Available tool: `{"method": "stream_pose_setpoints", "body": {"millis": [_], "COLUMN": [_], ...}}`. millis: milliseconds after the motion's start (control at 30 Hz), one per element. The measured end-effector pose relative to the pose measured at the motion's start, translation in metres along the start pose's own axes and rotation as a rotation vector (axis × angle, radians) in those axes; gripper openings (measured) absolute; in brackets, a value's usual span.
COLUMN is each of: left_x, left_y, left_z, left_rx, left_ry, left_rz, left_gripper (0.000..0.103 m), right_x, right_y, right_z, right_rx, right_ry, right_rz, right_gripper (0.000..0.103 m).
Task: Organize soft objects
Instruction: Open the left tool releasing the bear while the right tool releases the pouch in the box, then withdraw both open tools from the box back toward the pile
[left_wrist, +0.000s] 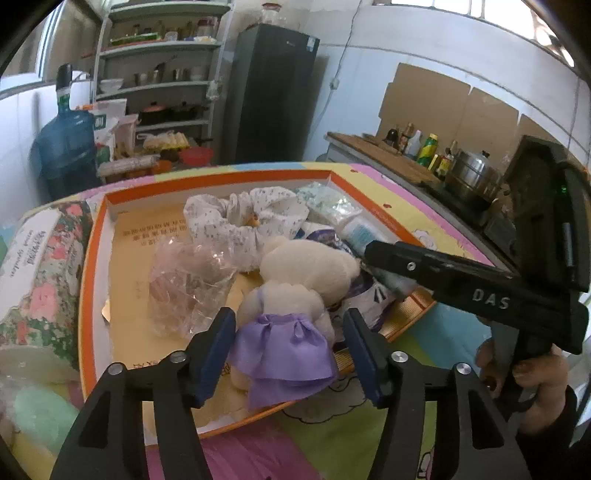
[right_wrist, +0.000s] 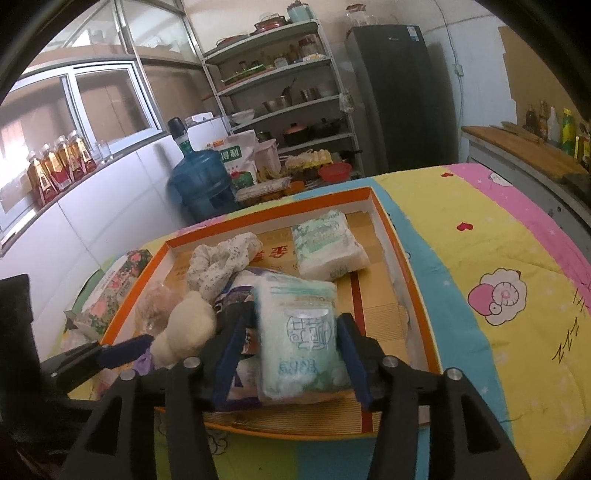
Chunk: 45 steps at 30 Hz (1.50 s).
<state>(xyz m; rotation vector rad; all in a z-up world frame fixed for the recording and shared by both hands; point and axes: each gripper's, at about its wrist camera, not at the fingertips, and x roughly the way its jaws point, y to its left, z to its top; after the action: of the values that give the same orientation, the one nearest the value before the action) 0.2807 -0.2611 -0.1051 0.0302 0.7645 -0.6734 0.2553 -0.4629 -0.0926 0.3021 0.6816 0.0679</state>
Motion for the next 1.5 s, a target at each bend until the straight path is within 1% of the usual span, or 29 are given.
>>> {"method": "stream_pose_setpoints", "body": {"millis": [33,133,333,500,733,1500], "left_x": [-0.002,-0.008,-0.019,-0.03,-0.048,-0.106], "left_y": [0.0,0.0,0.001,0.004,0.001,0.007], "left_z": [0.0,0.001,-0.001,-0.002,-0.004,-0.017], "left_rx": [0.003,0.004,-0.002,-0.017,-0.018,-0.021], "left_ry": [-0.009,-0.026,-0.048,-0.073,-0.113,-0.208], "left_rz": [0.002,0.0,-0.027,-0.058,-0.081,-0.038], "left_gripper": [0.067,0.067,0.067,0.067,0.067,0.067], "right_x": [-0.001,-0.003,-0.01,-0.023,-0.036,-0.071], "right_y": [0.0,0.0,0.0,0.005,0.014,0.05], "right_z": [0.0,-0.001,0.0,0.003,0.005,-0.001], "right_rx": [0.0,0.005,0.023,0.014,0.007,-0.043], "right_ry": [-0.002,-0.009,-0.03,-0.07,-0.094,-0.139], "right_rz": [-0.001,-0.006,-0.01,-0.011,-0.001,0.004], "right_gripper": [0.053,0.055,0.055,0.055,0.055,0.055]}}
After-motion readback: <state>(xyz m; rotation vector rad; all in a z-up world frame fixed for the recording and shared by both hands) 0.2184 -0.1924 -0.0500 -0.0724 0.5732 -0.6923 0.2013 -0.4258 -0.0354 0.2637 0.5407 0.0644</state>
